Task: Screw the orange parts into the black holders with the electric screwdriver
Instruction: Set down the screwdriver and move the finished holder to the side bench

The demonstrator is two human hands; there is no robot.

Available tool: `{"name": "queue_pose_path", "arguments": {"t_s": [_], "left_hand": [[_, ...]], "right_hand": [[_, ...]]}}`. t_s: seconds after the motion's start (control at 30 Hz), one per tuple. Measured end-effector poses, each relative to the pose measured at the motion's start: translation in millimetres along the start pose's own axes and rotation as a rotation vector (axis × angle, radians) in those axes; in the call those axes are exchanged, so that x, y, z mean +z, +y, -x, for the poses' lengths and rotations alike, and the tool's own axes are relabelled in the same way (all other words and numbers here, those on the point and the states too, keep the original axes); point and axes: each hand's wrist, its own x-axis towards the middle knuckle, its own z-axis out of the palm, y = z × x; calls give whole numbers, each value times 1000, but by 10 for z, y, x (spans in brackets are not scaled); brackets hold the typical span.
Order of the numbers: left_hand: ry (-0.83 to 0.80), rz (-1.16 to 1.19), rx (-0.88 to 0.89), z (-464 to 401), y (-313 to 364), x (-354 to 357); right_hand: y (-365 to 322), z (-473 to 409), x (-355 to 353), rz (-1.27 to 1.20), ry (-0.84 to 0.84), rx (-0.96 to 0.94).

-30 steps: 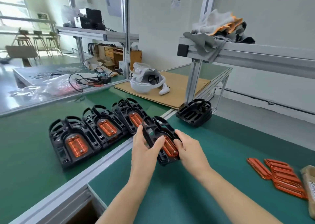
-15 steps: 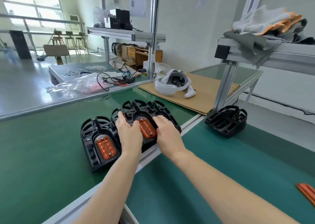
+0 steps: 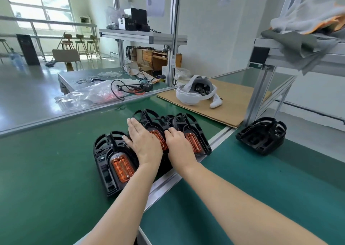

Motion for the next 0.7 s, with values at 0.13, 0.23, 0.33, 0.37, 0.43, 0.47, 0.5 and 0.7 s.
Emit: {"name": "queue_pose_path", "arguments": {"t_s": [0.13,0.23,0.33,0.37,0.43,0.47,0.5,0.7], "left_hand": [[20,-75,14,33,-73,93],[31,-142,17,40,-79,119],[12,-247,16,50,-74,119],[6,-283,25,57,-77,122],[-7,-343,51,66,-87,120],[-12,-359,59,65,-90,118],[-15,-368,62,66,-92,113],[2,-367,96,117,-86,78]], "right_hand": [[32,22,73,35,-6,-47],[49,22,89,26,14,-67],[71,17,85,40,34,-88],[81,19,86,46,43,-98],[100,32,97,54,63,-111],[111,41,102,53,67,-113],[119,49,107,49,66,-114],[193,104,126,17,73,-83]]}}
